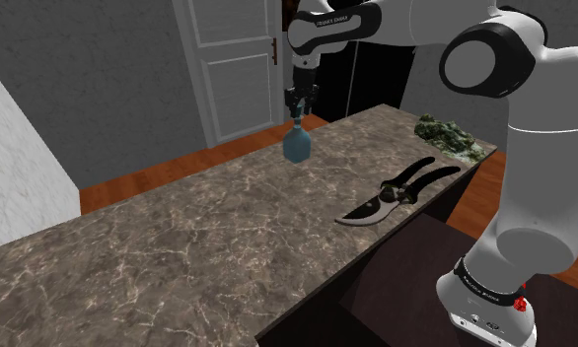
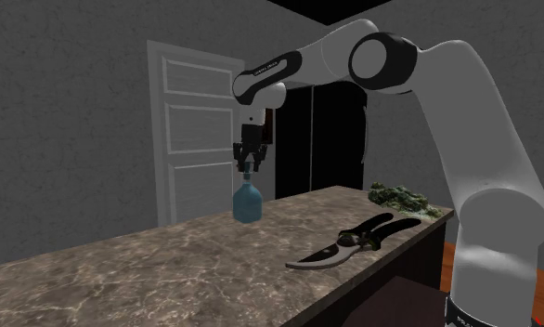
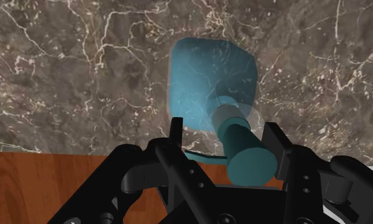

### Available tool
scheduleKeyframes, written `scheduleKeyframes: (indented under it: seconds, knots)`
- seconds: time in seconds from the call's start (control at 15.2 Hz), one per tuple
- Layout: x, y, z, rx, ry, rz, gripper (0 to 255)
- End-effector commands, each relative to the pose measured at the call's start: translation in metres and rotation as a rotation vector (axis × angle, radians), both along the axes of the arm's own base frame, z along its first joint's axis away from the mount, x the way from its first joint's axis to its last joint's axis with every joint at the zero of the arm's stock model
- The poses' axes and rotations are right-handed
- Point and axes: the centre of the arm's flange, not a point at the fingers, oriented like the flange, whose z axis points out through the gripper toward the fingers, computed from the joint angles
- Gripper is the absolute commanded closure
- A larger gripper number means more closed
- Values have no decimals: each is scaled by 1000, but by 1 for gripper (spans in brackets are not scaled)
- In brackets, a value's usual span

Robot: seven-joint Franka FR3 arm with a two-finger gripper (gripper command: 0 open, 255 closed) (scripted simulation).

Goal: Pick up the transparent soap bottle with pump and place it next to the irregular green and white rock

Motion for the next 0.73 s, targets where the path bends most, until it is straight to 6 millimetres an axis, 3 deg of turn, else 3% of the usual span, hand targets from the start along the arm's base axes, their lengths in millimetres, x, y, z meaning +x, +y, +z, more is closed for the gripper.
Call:
scheduleKeyframes:
  seconds: [0.0,0.66]
  knots:
    - [0,0,5,1,0,1,255]
    - [0,0,58,1,0,1,255]
